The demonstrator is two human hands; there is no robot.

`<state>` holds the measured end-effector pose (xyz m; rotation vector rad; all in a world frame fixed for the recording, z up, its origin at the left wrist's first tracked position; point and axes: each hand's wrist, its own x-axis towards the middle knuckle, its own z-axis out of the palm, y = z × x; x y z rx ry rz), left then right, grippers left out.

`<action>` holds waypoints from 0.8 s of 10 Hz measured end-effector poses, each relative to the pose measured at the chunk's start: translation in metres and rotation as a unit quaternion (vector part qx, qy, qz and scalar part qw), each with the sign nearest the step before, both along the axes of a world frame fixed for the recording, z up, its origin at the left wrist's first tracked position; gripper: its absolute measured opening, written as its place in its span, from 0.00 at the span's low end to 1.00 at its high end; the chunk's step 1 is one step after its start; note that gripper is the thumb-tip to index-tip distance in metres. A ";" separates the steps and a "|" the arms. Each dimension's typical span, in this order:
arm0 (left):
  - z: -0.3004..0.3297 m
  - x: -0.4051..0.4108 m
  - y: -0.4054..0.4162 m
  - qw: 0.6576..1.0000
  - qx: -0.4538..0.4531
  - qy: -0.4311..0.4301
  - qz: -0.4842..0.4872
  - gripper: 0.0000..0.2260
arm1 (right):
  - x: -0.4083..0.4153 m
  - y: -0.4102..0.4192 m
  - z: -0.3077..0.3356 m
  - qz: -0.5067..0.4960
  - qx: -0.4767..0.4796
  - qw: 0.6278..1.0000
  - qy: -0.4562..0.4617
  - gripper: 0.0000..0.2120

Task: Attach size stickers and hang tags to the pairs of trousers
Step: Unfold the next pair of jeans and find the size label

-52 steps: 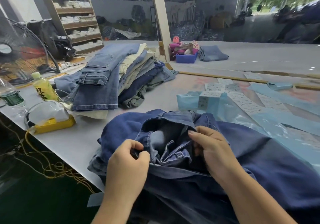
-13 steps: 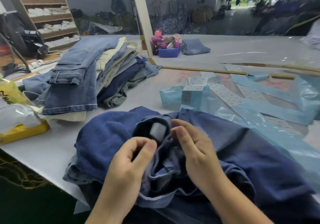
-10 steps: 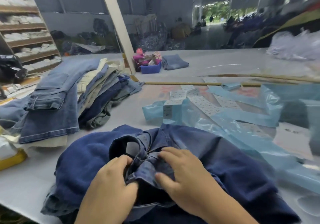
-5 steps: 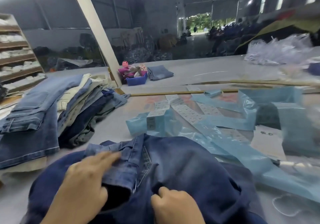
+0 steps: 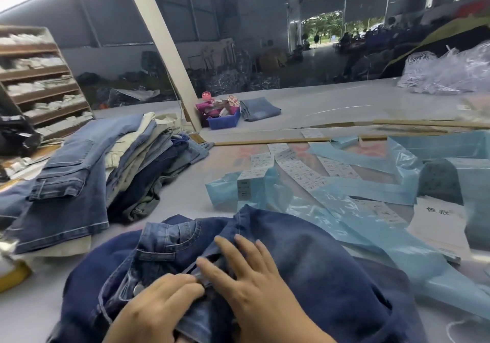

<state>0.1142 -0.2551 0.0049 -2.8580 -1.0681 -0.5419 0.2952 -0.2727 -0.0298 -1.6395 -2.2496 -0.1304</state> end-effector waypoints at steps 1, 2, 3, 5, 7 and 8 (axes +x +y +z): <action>-0.004 -0.035 0.021 0.958 -0.191 -0.190 0.097 0.13 | -0.001 0.006 -0.006 0.088 0.034 0.993 0.069 0.17; -0.027 -0.062 0.046 0.946 -0.094 -0.266 0.158 0.06 | -0.002 0.012 -0.007 0.087 0.041 0.970 0.223 0.13; -0.037 -0.067 0.055 0.868 -0.142 -0.281 0.384 0.11 | -0.012 0.015 -0.006 0.080 0.038 0.949 0.302 0.16; -0.004 -0.062 0.086 0.814 -0.293 -0.200 0.459 0.41 | -0.016 0.025 0.002 0.081 0.102 0.919 0.371 0.17; 0.010 -0.052 0.105 0.801 -0.416 -0.261 0.342 0.32 | -0.024 0.039 0.013 0.089 0.128 0.910 0.385 0.14; 0.016 -0.048 0.101 0.843 -0.349 -0.340 0.227 0.24 | -0.026 0.050 0.021 0.054 0.159 0.908 0.385 0.13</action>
